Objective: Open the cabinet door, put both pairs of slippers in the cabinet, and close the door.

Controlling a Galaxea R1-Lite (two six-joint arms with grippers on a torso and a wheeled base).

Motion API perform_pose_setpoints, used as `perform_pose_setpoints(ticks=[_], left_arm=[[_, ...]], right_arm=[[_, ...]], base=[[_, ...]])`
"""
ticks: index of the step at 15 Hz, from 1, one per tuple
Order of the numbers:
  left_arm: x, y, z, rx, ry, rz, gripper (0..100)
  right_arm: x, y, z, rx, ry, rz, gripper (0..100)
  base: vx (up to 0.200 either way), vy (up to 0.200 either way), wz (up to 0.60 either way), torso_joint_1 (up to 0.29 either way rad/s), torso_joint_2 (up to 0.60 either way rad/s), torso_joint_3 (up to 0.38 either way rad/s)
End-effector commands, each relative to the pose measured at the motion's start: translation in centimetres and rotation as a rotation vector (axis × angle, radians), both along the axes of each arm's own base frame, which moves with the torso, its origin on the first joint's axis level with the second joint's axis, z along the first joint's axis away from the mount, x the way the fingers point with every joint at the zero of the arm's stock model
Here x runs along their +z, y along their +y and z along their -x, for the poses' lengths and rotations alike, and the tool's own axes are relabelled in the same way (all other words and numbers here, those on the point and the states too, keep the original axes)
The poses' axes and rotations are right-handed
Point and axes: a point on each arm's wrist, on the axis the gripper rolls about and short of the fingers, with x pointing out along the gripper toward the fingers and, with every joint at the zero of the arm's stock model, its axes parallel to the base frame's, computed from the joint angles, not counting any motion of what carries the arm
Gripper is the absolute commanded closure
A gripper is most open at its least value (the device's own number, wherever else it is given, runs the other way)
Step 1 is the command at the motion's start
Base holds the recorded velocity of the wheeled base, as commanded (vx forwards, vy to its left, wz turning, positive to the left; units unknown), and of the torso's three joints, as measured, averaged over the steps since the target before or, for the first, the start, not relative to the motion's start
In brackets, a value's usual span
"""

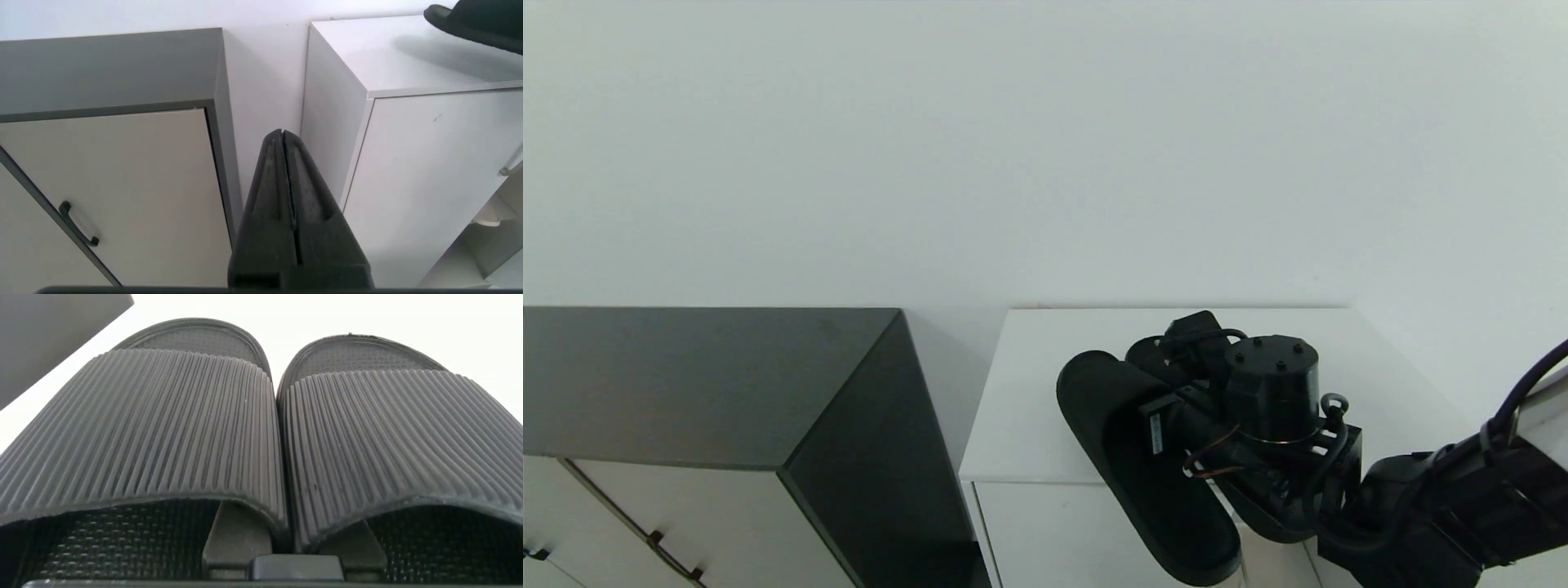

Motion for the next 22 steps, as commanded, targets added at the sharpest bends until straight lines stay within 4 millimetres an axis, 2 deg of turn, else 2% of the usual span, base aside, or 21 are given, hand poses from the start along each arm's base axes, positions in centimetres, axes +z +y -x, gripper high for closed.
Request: perform_pose_setpoints(ticks=[1,15,22], left_arm=[[0.0,0.0,0.0,0.000,0.000,0.000,100],[0.0,0.0,0.0,0.001,0.000,0.003,100],[0.0,0.0,0.0,0.001,0.000,0.003,100]], right_arm=[[0.1,0.0,0.0,0.000,-0.001,-0.001,100],[-0.7,0.0,0.1,0.002,0.010,0.029,100],[-1.3,0.1,0.0,0.000,0.021,0.041,100]], base=[[0.000,0.000,0.00,0.000,0.00,0.000],[-0.200,0.000,0.00,0.001,0.00,0.003],[0.000,0.000,0.00,0.000,0.00,0.000]])
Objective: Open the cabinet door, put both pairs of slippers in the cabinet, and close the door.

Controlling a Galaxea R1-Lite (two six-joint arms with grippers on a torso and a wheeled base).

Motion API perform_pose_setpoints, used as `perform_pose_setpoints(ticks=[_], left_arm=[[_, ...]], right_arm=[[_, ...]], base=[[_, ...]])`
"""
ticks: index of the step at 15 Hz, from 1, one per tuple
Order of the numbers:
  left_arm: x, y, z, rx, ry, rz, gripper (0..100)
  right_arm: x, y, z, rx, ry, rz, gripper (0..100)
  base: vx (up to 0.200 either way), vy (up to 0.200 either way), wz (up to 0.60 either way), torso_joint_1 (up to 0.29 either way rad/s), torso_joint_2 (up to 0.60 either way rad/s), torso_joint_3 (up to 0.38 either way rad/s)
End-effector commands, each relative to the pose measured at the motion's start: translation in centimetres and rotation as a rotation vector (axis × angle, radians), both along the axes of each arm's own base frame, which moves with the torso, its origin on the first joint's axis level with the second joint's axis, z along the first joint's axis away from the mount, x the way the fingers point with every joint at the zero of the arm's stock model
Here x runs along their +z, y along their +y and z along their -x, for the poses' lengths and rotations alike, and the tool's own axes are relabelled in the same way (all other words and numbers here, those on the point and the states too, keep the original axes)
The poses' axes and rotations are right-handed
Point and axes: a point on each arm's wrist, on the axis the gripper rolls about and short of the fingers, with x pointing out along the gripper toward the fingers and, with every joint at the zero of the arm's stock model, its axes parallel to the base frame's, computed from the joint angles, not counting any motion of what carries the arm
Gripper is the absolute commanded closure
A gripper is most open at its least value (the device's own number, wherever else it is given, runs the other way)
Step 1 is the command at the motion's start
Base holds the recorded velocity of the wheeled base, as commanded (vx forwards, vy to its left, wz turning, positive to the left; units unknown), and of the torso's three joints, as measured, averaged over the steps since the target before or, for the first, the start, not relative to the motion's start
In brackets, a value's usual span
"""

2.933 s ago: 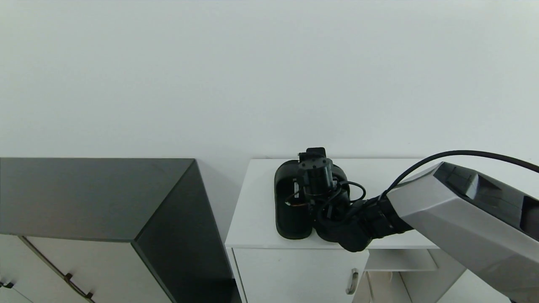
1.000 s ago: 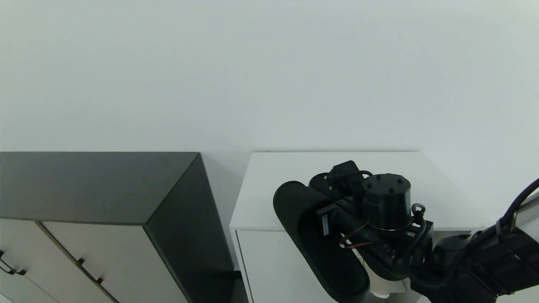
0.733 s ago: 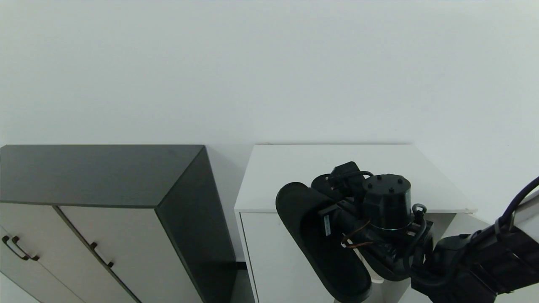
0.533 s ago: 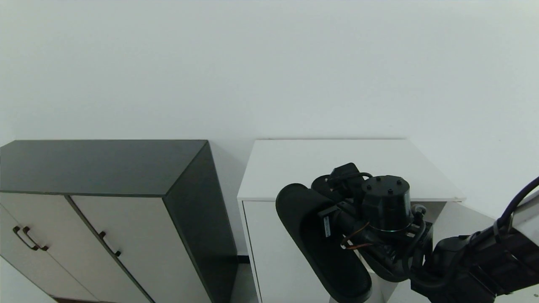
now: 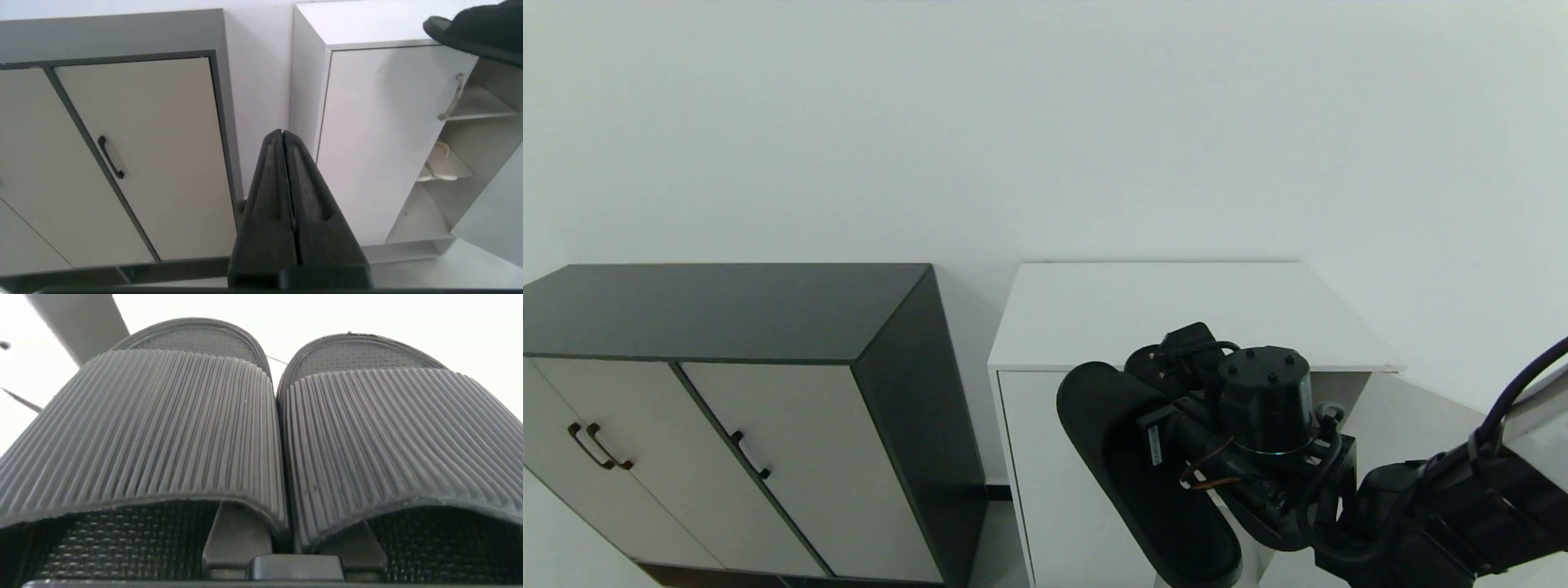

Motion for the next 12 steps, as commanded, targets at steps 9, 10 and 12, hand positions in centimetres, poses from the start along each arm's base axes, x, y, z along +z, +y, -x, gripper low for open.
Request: perform_pose_setpoints(ticks=[9,10,12], left_arm=[[0.00,0.00,0.00,0.000,0.000,0.000,100],[0.00,0.00,0.00,0.000,0.000,0.000,100],[0.00,0.00,0.00,0.000,0.000,0.000,100]], right_arm=[[-0.30,0.01,-0.03,0.001,0.006,0.006,100],[-0.34,0.01,-0.04,-0.001,0.005,0.005,100],[-0.29,0.03,-0.05,0.001,0.002,0.002,100]], base=[[0.000,0.000,0.00,0.000,0.00,0.000],[0.000,0.000,0.00,0.000,0.00,0.000],[0.000,-0.100,0.00,-0.001,0.00,-0.001]])
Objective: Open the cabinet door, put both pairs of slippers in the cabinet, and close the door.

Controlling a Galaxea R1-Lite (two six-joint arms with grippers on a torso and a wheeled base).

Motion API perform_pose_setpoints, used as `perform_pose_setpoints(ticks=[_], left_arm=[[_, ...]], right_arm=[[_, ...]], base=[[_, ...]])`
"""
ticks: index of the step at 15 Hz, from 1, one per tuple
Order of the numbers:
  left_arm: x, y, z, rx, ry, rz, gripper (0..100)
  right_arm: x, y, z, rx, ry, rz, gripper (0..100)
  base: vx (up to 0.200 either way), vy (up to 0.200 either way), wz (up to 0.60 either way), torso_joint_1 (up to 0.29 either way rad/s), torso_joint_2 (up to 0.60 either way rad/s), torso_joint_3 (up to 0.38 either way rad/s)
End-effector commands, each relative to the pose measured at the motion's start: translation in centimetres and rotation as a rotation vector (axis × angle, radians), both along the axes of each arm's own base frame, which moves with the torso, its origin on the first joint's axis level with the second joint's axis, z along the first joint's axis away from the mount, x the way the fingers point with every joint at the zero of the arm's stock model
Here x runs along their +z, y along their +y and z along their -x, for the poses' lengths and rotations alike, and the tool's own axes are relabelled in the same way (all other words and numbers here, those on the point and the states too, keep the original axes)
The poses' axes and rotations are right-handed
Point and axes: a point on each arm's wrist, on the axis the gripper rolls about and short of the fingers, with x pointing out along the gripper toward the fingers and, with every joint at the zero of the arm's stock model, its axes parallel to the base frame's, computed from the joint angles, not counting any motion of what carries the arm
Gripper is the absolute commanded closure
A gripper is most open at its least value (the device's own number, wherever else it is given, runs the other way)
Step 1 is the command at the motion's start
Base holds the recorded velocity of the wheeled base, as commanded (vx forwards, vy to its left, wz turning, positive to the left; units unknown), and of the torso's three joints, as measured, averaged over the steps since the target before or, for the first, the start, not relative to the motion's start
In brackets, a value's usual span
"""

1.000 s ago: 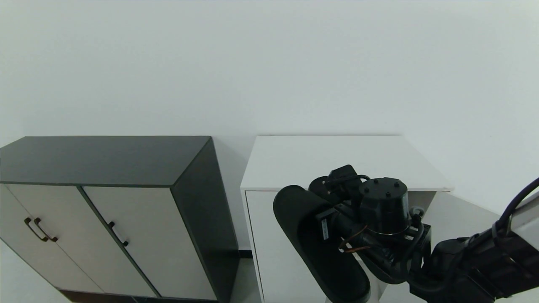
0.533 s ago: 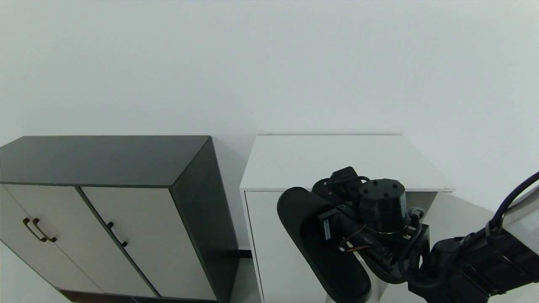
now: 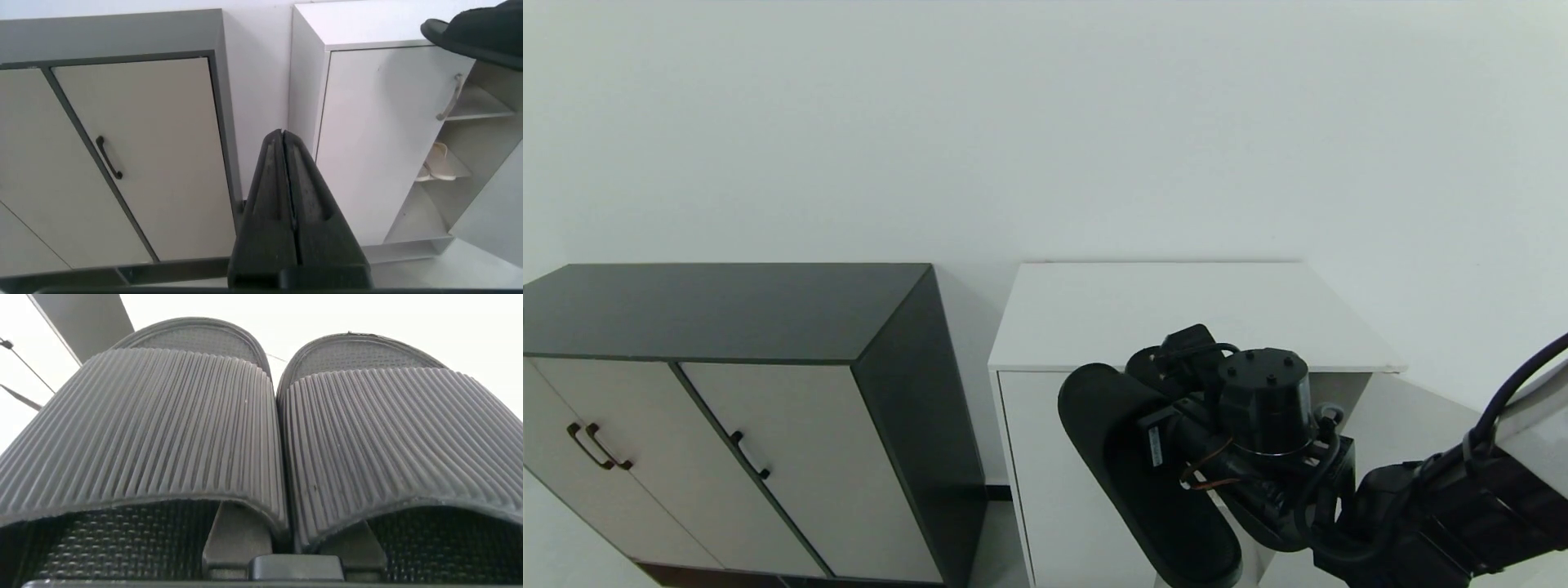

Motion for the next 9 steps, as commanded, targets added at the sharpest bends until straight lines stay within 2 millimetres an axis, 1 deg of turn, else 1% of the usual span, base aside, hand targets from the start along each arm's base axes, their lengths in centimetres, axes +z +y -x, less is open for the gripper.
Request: perform_pose_setpoints(ticks=[1,9], left_arm=[[0.00,0.00,0.00,0.000,0.000,0.000,100],[0.00,0.00,0.00,0.000,0.000,0.000,100]], right_arm=[[-0.13,0.04,0.00,0.000,0.002,0.002,100],[0.50,-0.16,0.43,0.007,-0.009,-0.008,100]], base=[[0.000,-0.200,0.00,0.007,0.00,0.002],[0.000,-0.200,0.00,0.002,0.00,-0.001]])
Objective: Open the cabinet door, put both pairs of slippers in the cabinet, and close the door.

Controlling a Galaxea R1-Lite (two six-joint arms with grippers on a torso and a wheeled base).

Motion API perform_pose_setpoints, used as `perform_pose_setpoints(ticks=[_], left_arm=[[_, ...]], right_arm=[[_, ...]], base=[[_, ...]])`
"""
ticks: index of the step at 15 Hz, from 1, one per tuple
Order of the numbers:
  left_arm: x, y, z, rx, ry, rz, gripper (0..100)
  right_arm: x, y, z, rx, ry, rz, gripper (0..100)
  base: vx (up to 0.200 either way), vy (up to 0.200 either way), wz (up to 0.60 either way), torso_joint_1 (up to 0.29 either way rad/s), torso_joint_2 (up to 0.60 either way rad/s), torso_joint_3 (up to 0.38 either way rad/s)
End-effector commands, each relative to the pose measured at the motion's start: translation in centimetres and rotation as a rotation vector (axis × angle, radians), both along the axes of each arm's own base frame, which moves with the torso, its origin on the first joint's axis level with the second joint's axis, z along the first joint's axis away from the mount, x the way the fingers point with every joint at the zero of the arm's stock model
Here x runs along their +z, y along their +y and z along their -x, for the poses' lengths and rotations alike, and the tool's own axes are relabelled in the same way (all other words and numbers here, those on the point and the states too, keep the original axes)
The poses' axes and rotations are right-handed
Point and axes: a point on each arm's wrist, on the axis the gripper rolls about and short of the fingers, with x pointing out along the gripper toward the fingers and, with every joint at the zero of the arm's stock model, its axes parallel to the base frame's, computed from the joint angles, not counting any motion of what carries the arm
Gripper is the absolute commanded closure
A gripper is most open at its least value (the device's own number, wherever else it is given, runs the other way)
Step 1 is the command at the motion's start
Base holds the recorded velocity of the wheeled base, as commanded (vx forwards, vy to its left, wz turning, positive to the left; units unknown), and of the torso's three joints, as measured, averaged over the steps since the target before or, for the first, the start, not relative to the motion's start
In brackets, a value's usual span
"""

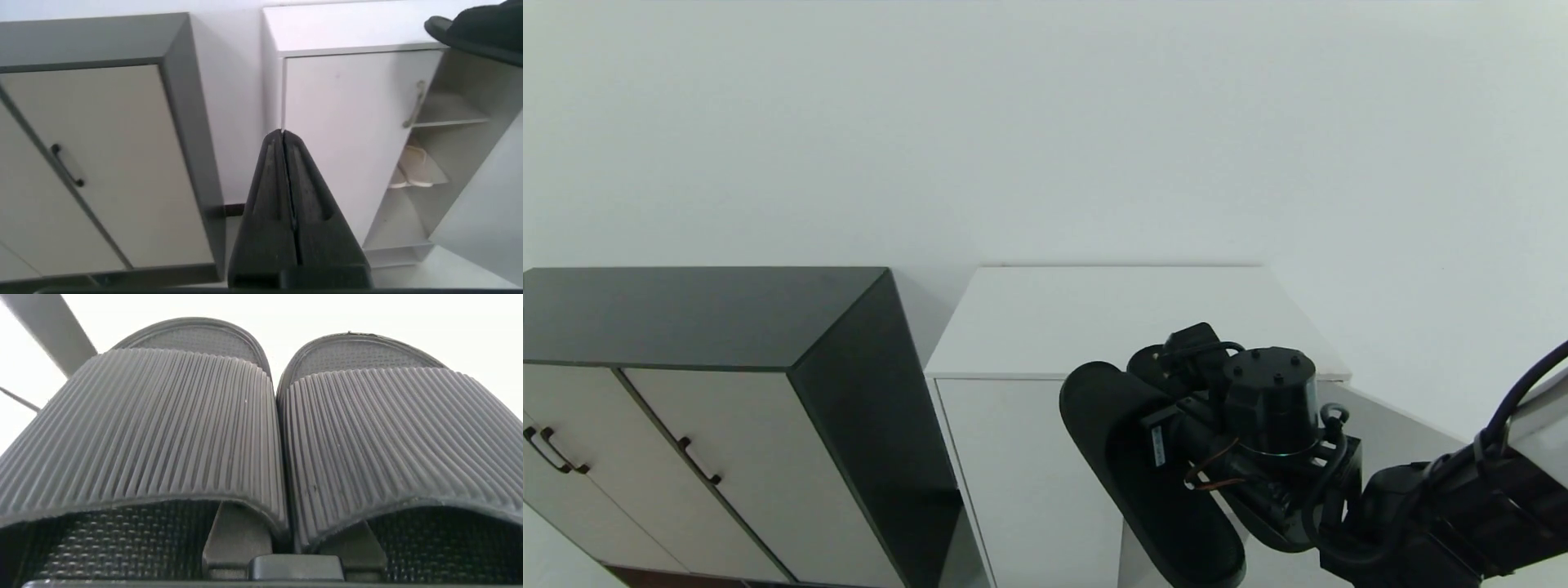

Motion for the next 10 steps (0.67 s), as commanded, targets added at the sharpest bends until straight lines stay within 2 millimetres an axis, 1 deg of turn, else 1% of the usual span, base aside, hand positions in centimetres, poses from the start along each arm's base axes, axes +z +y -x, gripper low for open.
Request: perform_pose_setpoints(ticks=[1,6,10], left_arm=[[0.00,0.00,0.00,0.000,0.000,0.000,100],[0.00,0.00,0.00,0.000,0.000,0.000,100],[0.00,0.00,0.00,0.000,0.000,0.000,100]], right_arm=[[0.14,-0.03,0.19,0.004,-0.002,-0.002,100],[0.15,-0.06,0.22,0.004,-0.002,-0.002,100],[0.08,-0.13,0.36,0.007,-0.015,0.005,100]], base=[[0.000,-0.200,0.00,0.002,0.01,0.002],[0.000,-0.200,0.00,0.003,0.00,0.006],[0.000,0.000,0.00,0.000,0.00,0.000]])
